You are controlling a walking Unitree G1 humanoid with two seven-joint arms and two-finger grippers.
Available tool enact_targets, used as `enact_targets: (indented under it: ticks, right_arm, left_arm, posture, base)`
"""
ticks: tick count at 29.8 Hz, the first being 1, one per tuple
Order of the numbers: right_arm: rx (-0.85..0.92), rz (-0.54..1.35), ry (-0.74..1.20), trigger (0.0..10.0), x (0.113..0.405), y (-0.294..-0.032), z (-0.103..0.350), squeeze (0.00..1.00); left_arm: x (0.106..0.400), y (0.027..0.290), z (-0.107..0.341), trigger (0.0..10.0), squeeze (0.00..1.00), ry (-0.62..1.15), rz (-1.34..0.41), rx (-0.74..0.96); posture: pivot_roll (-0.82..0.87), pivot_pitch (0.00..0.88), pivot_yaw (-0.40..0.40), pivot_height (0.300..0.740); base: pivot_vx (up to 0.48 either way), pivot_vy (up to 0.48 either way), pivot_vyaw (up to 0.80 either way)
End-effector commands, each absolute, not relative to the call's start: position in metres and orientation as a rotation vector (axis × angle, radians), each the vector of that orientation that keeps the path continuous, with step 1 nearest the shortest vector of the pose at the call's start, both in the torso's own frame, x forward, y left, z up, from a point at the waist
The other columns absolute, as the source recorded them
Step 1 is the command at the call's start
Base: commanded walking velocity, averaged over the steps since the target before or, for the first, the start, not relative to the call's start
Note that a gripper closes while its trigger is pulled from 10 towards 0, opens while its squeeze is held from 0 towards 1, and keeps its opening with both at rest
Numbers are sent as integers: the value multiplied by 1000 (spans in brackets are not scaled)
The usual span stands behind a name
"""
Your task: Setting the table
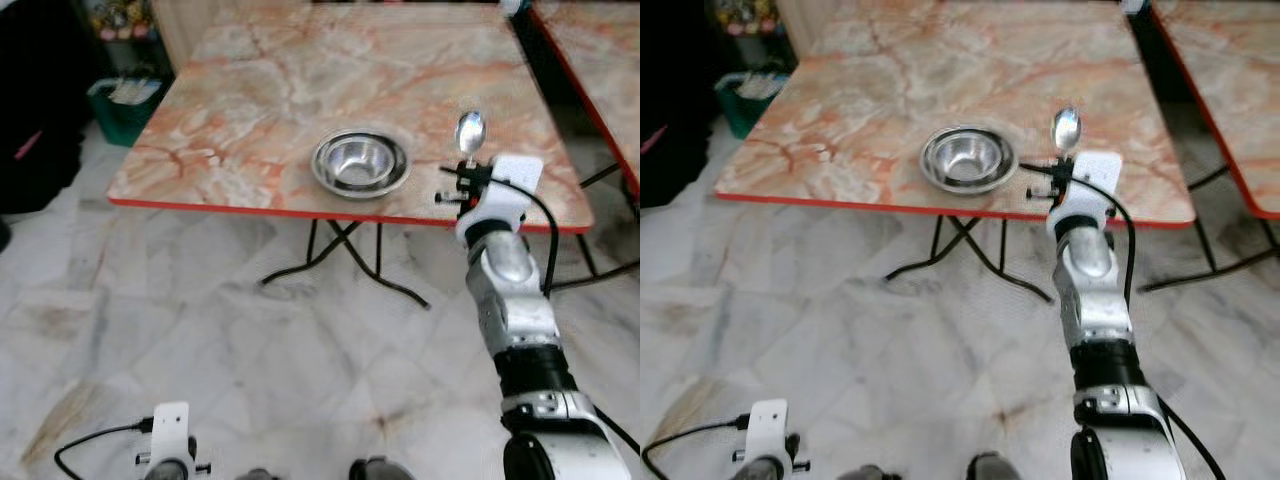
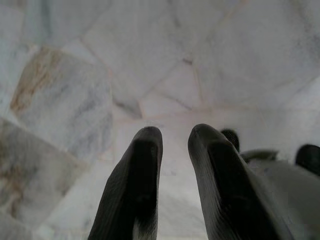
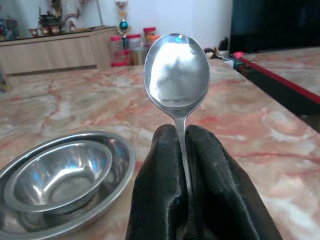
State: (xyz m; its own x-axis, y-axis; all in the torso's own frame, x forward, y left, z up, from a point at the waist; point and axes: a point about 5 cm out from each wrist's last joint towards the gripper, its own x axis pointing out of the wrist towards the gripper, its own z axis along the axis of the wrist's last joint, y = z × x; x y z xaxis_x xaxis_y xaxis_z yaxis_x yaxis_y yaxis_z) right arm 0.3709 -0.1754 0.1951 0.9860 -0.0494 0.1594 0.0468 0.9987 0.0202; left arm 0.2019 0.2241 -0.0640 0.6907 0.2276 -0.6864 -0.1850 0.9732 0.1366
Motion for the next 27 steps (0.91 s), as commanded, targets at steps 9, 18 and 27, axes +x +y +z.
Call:
enact_targets:
  ticks: [9,18,27]
  right_arm:
    - [11,-33,-171,10000,371,-170,199,0]
    - [10,-39,-170,10000,371,-171,199,0]
    - [10,-36,-164,10000,371,-169,199,0]
  left_arm:
    - [193,227,-69,10000,0,816,243,64]
    - [193,227,-69,10000,0,818,240,66]
    - [193,227,-69,10000,0,819,240,66]
  posture:
    - [-43,202,19,740]
    - [-45,196,18,740]
    - [-43,201,17,740]
  base:
    - [367,0,0]
    - [366,0,0]
    - [366,0,0]
